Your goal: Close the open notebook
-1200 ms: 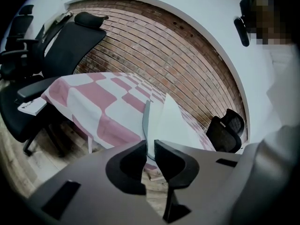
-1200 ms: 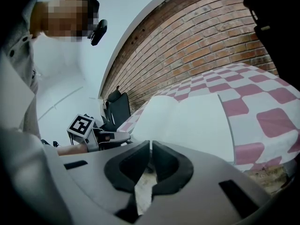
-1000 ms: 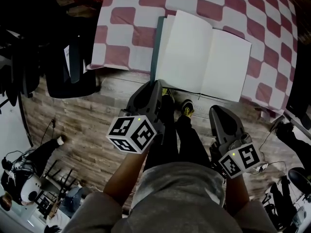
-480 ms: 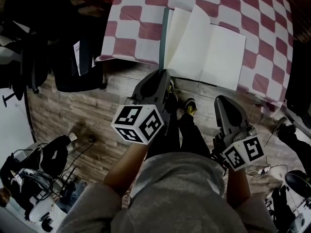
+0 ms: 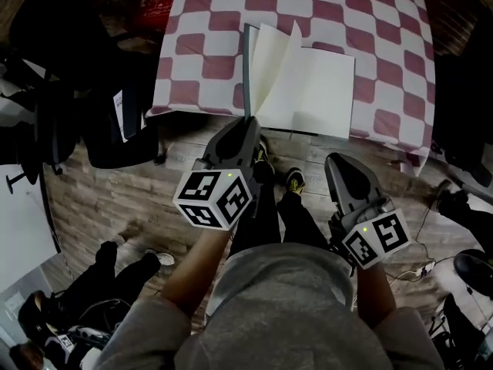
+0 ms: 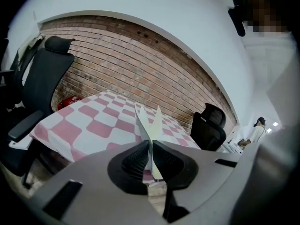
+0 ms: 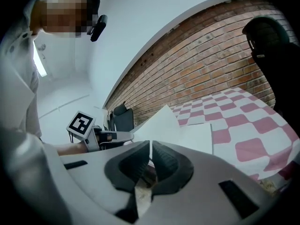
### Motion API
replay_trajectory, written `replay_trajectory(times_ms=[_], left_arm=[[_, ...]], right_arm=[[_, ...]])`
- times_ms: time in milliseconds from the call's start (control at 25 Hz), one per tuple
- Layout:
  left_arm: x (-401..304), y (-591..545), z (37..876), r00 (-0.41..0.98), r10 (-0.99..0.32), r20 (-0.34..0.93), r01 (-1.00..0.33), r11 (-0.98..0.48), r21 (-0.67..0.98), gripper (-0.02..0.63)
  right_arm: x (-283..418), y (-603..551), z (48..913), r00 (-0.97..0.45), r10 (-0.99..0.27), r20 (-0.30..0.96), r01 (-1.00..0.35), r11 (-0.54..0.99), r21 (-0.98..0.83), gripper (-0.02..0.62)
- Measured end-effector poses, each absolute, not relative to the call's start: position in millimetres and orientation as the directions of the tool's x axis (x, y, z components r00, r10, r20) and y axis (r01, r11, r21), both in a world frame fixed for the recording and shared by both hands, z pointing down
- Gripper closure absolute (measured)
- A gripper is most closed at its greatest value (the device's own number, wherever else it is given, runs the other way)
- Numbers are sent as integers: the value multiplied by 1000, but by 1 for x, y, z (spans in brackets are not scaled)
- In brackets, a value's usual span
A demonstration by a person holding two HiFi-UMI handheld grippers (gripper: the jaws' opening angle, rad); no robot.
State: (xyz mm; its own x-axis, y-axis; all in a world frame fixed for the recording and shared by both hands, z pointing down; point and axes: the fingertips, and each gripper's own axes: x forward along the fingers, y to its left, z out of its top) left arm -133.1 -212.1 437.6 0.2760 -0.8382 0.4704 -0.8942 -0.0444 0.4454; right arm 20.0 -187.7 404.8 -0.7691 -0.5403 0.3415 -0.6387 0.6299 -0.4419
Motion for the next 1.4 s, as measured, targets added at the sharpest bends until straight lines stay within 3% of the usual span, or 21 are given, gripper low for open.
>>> replay_trajectory(times_ms=[760,1400], left_arm=[[-33,-227,414,444,-764,469,-891,-318,325,568],[60,-243,472,522,-615,590,-841,-485,238,561]], right_arm=[[96,-196,389,-672,-666,324,-735,545,-404,560],[183,-194,400,-525,-768,367,-838,390,-381,560]])
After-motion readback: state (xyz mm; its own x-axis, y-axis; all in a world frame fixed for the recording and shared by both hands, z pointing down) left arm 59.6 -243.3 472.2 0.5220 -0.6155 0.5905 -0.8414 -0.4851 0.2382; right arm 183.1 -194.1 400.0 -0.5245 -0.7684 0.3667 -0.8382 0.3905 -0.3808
